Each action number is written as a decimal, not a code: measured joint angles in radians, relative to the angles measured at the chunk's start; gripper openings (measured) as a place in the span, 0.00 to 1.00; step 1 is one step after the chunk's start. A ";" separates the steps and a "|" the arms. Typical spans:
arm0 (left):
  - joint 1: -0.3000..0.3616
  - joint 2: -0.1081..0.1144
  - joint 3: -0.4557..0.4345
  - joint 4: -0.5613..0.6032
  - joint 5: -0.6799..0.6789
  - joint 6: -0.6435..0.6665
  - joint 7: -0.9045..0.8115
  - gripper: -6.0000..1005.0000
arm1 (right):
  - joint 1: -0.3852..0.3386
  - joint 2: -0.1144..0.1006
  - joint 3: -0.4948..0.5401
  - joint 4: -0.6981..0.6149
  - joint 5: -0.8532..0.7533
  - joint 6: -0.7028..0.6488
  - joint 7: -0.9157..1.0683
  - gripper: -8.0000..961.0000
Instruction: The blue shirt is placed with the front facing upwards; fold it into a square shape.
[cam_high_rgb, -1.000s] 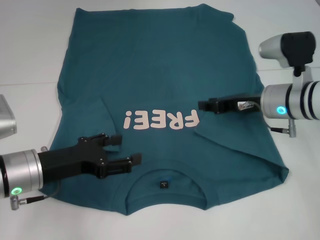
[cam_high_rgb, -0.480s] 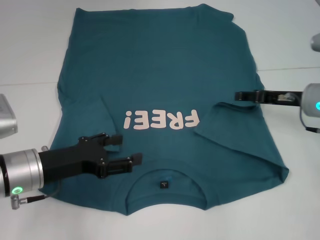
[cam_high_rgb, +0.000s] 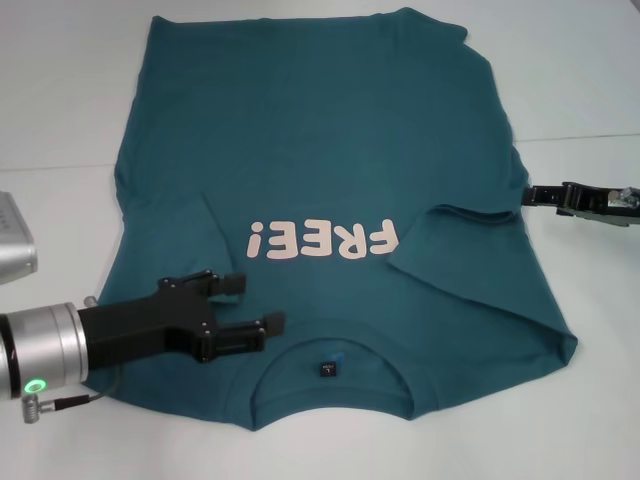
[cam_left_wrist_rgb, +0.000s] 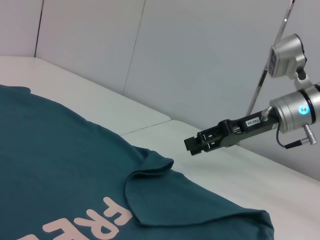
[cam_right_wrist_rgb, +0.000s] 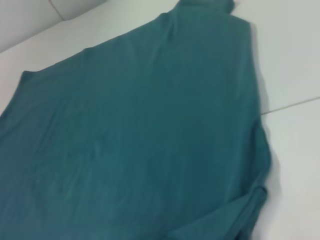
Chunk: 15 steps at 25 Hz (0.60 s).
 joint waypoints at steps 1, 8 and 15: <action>0.000 0.000 0.000 0.000 0.000 0.000 0.000 0.87 | 0.002 0.002 -0.001 0.009 0.000 0.014 0.000 0.67; 0.000 -0.001 0.003 0.000 0.000 -0.001 0.001 0.87 | 0.033 0.029 -0.007 0.067 0.000 0.100 -0.015 0.67; 0.001 -0.001 0.003 0.000 0.001 -0.001 0.011 0.86 | 0.054 0.055 -0.010 0.080 0.000 0.137 -0.028 0.67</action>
